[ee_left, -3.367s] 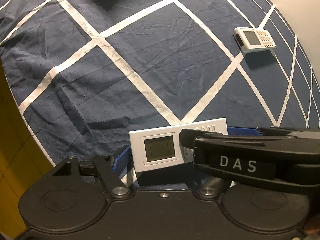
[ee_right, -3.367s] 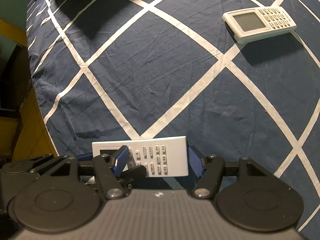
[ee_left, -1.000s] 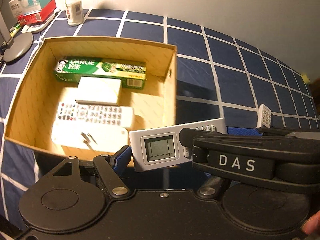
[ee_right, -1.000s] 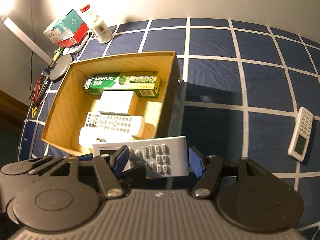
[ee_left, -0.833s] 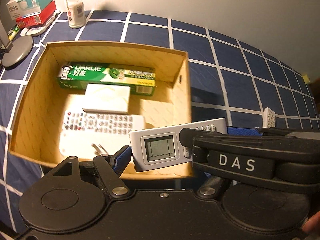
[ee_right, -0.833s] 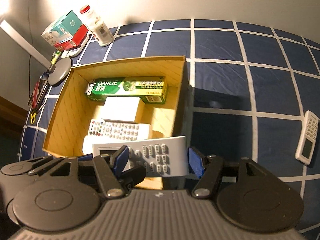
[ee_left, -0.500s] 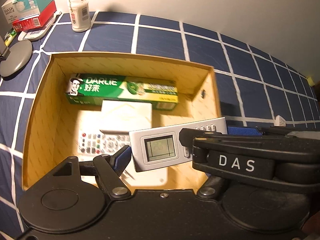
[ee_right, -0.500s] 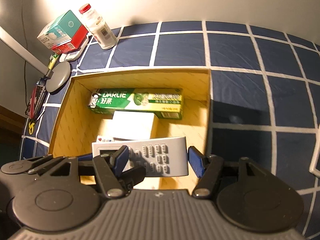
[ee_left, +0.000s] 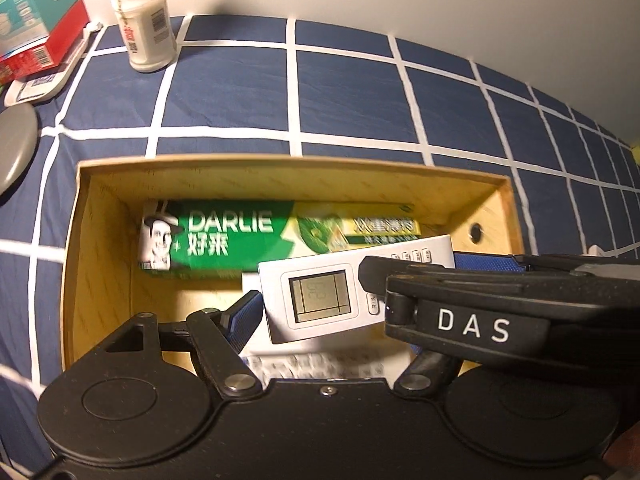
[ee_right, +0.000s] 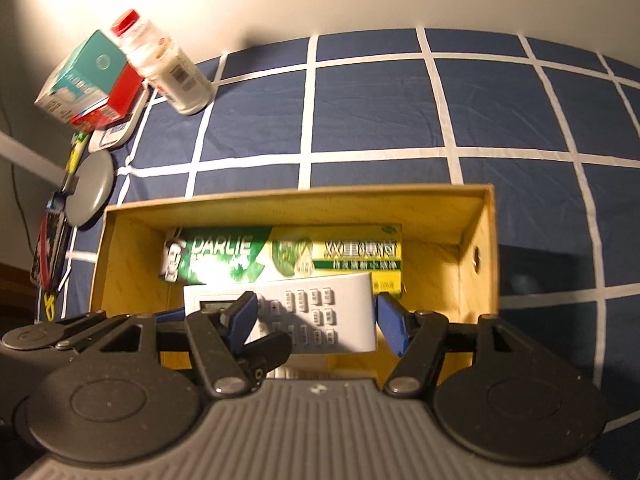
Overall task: Organize objects
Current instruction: 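Lower the handset remote into the box beside the toothpaste box, then move both tools away from the box to the white GREE remote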
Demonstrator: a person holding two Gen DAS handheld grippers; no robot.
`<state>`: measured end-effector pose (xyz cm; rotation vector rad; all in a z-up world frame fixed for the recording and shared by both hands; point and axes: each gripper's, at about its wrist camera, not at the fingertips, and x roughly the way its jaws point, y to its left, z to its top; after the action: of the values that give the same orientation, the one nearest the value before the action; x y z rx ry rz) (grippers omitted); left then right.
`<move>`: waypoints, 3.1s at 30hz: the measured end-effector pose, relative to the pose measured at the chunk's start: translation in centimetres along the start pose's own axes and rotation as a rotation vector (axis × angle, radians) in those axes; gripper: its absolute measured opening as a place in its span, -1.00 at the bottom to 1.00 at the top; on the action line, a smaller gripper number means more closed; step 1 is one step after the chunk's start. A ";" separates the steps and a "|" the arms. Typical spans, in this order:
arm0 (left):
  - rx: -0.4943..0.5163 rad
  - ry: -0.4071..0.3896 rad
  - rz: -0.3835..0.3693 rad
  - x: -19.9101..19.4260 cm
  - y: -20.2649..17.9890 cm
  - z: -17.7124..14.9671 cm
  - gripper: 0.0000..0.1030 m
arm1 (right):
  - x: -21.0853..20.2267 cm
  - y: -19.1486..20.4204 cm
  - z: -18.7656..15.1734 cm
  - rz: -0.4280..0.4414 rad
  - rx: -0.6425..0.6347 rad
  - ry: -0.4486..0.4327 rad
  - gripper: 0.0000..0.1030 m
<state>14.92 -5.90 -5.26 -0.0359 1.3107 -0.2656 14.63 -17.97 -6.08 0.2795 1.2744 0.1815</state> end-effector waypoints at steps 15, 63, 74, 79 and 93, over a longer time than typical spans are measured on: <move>0.058 0.064 -0.018 4.1 2.6 3.8 0.37 | 4.9 0.1 3.1 -0.017 0.071 0.032 0.25; -0.087 -0.065 0.073 -5.8 0.5 -5.1 0.72 | -5.3 -0.9 -2.1 -0.059 -0.048 -0.076 0.58; -0.136 -0.104 0.120 -8.8 -1.7 -9.6 0.90 | -9.5 -2.7 -6.1 -0.047 -0.083 -0.103 0.81; -0.149 -0.107 0.139 -9.1 -3.3 -11.1 0.92 | -11.0 -4.3 -7.6 -0.048 -0.095 -0.115 0.85; -0.189 -0.104 0.188 -7.9 -11.2 -13.4 1.00 | -13.8 -12.9 -9.3 -0.023 -0.116 -0.117 1.00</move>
<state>-1.68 -13.41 0.65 -0.0853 1.2225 0.0209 1.50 -33.26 0.17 0.1731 1.1458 0.2159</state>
